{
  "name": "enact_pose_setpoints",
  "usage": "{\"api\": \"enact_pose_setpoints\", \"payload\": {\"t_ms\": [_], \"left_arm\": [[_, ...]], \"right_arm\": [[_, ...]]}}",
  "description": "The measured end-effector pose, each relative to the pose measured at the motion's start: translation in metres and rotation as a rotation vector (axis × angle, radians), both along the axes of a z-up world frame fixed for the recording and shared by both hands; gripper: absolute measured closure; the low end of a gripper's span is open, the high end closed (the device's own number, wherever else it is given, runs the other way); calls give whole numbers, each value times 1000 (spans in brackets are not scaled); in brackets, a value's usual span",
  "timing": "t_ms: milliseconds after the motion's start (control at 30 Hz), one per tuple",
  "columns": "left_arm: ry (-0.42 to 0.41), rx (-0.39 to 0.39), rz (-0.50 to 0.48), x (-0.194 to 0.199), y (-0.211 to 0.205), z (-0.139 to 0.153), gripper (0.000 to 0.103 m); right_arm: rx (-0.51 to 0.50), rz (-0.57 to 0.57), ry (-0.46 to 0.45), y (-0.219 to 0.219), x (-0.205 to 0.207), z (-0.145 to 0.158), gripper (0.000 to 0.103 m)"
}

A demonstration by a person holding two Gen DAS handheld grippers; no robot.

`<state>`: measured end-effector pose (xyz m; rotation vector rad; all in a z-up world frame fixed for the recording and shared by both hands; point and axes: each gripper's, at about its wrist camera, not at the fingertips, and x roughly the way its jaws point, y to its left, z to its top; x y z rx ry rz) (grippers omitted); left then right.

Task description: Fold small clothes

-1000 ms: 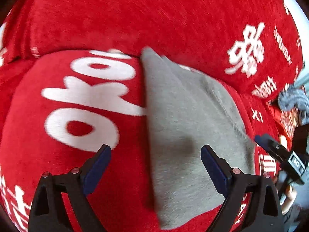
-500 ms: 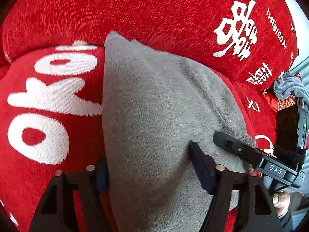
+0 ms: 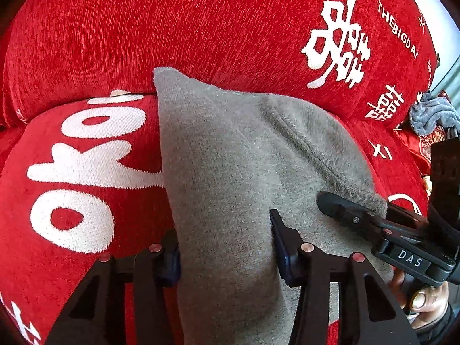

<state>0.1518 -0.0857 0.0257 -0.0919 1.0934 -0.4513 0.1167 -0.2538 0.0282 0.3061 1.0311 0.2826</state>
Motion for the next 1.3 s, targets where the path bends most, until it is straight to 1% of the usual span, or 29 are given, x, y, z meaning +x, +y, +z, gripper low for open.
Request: {"api": "enact_pose_setpoints", "payload": {"t_ms": [200, 367, 533, 800, 933, 1300], "left_arm": [[-34, 27, -6, -7, -2, 7, 56], [-66, 44, -15, -20, -3, 18, 57], [-76, 35, -18, -35, 5, 28, 57], [-105, 39, -12, -68, 17, 43, 57], [-116, 48, -8, -86, 23, 50, 57], [-140, 59, 2, -130, 40, 54, 57]], "right_arm": [[-32, 11, -41, 8, -4, 16, 68], [-56, 27, -69, 17, -14, 28, 68], [-54, 31, -80, 22, -27, 38, 68], [-59, 44, -106, 29, -61, 56, 68], [-63, 44, -118, 39, -77, 62, 68], [-68, 44, -131, 60, -121, 69, 68]]}}
